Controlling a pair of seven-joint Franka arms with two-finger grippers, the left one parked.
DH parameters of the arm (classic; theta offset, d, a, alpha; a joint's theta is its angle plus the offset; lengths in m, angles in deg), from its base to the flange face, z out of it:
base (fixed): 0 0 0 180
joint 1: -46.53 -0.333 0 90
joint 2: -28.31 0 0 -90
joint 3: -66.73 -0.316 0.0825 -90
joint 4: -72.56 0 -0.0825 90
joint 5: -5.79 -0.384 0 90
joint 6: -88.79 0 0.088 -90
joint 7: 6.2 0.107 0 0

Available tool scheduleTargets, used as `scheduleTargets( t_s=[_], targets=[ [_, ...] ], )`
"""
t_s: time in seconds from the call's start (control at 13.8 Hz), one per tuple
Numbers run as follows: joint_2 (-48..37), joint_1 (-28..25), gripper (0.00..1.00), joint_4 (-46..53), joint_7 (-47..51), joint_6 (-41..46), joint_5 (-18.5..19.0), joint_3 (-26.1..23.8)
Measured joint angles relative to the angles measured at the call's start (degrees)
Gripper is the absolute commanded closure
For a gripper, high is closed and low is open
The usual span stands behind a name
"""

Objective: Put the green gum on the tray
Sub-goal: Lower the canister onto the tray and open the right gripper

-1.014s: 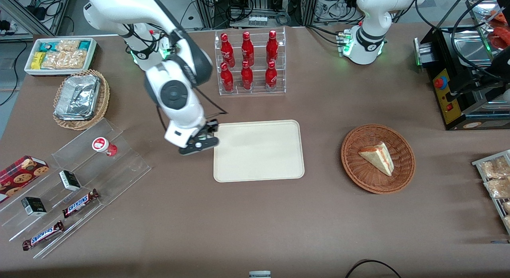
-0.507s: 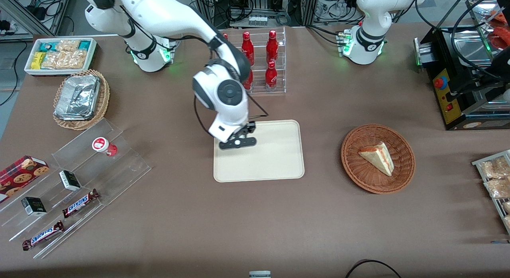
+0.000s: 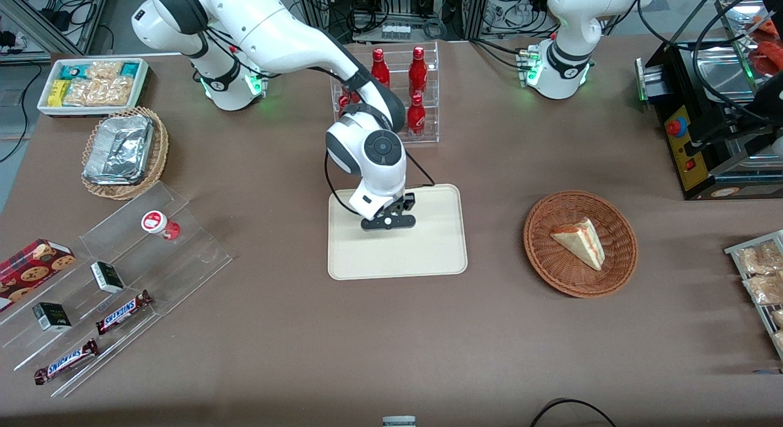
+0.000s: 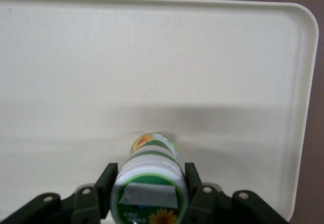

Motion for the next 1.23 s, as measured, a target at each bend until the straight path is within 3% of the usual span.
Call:
scheduleTargets(
  t_s=[0.36, 0.43, 0.51, 0.58, 1.23],
  targets=[
    [1.94, 0.00, 1.00, 0.24, 0.02, -2.61, 0.00, 0.10],
    [1.97, 0.00, 0.83, 0.31, 0.02, -2.67, 0.00, 0.12],
    [2.02, 0.00, 0.14, 0.35, 0.02, -2.93, 0.00, 0.12],
    [2.13, 0.00, 0.00, 0.38, 0.03, -3.48, 0.00, 0.12],
    [3.04, -1.00, 0.00, 0.79, -0.28, -6.39, 0.05, 0.34]
  ],
)
